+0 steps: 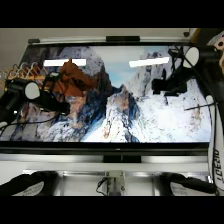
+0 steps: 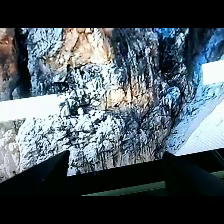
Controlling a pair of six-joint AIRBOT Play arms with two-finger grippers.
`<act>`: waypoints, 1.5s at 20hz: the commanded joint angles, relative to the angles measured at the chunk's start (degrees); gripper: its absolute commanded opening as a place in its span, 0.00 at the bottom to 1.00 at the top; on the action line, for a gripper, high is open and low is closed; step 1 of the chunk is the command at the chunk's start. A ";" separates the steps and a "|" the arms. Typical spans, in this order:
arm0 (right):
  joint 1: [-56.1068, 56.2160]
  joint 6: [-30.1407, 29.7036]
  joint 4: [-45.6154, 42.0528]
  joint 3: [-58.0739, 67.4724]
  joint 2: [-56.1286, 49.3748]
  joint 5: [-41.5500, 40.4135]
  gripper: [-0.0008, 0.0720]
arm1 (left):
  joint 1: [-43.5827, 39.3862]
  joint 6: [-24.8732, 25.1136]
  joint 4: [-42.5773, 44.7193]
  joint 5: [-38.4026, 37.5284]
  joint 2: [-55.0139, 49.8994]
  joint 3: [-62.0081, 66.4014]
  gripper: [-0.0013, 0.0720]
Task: Fold the shirts.
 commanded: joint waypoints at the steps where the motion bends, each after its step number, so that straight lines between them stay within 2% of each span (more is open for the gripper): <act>1: 0.04 0.02 0.02 0.07 -0.02 0.00 0.77 | 0.02 0.00 0.02 0.02 -0.04 -0.02 0.99; 11: 0.04 0.02 0.02 0.07 -0.02 0.00 0.77 | 0.02 0.00 0.02 0.02 -0.04 -0.02 0.99; 13: 0.07 0.48 0.07 0.07 -0.02 -2.21 0.77 | 0.02 0.00 0.02 0.02 -0.04 -0.02 0.99; 15: 0.04 0.46 0.13 0.07 -0.02 -7.76 0.77 | 0.02 0.00 -0.02 4.22 -0.17 -0.28 0.99; 17: 0.04 0.44 0.15 0.07 -0.02 -12.00 0.77 | 0.00 -2.03 -1.16 9.99 -0.61 -0.26 0.99; 20: 0.07 -1.77 0.15 0.07 -0.02 -11.39 0.77 | -0.07 -7.63 -1.90 12.00 -1.36 -0.26 0.98; 21: 0.07 -1.97 0.15 0.07 -0.02 -11.34 0.77 | 0.28 -7.69 -1.60 15.65 -2.56 0.07 0.98; 23: 0.07 -1.97 0.76 0.07 -0.02 -11.37 0.77 | 3.06 -7.69 -0.39 19.56 -8.04 3.63 0.98; 26: 0.07 -3.17 3.41 0.07 -0.04 -11.43 0.77 | 10.19 -6.01 -0.68 19.45 -20.59 15.06 0.98; 28: 0.07 -3.72 4.76 0.04 -0.04 -11.06 0.77 | 14.45 -6.03 -4.81 17.88 -29.11 23.08 0.99; 30: 0.07 -4.52 6.45 0.04 -0.04 -11.06 0.77 | 17.14 -5.99 -12.59 16.50 -36.24 29.44 0.99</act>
